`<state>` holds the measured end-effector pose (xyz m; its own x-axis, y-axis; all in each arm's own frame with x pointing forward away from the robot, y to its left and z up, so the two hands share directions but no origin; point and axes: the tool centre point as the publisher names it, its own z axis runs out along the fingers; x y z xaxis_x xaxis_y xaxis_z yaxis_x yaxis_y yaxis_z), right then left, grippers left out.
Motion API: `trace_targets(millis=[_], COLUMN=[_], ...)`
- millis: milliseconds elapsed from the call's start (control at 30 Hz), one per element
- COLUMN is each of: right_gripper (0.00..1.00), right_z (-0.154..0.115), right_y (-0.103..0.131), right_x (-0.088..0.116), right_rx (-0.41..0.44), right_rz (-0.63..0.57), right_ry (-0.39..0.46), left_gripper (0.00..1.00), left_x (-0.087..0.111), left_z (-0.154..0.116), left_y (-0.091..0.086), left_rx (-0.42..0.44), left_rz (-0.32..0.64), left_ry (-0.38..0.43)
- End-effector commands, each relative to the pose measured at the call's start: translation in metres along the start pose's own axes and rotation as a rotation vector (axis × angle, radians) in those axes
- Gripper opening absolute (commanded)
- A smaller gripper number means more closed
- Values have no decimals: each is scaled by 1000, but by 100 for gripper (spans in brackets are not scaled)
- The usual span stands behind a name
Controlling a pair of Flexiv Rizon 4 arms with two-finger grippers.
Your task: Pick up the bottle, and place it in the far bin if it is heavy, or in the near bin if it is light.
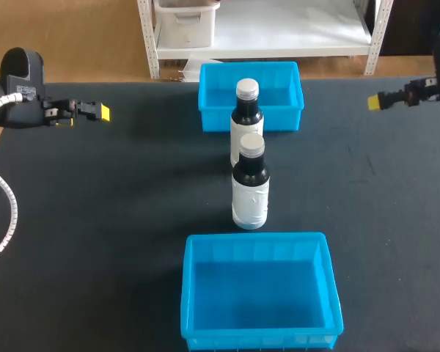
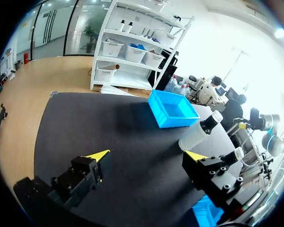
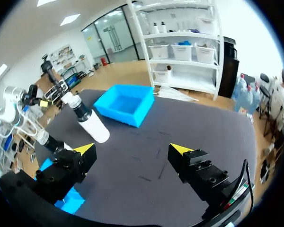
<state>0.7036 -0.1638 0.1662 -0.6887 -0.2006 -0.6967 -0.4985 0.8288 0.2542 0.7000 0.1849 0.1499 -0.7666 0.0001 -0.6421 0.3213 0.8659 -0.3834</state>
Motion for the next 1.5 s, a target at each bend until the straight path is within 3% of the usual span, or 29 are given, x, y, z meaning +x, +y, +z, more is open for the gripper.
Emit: trace_targets(millis=[33, 500, 667, 767, 1133, 1500], right_gripper=[100, 100, 100, 100, 100, 100], right_z=[-2, -2, 8, 16, 39, 59], right_y=[-4, -4, 25, 42, 110, 165], right_x=[-7, -7, 1, 7, 33, 45], right_rx=[-464, -464, -477, -486, -506, -570], right_rz=[-487, -487, -660, -702, -750, -768], right_ry=[178, 178, 139, 109, 108, 79], left_gripper=[100, 100, 100, 100, 100, 100], left_x=[0, 0, 0, 0, 0, 0], left_z=[0, 0, 0, 0, 0, 0], left_y=[0, 0, 0, 0, 0, 0], left_rx=[0, 0, 0, 0, 0, 0], left_rz=[0, 0, 0, 0, 0, 0], left_ry=[0, 0, 0, 0, 0, 0])
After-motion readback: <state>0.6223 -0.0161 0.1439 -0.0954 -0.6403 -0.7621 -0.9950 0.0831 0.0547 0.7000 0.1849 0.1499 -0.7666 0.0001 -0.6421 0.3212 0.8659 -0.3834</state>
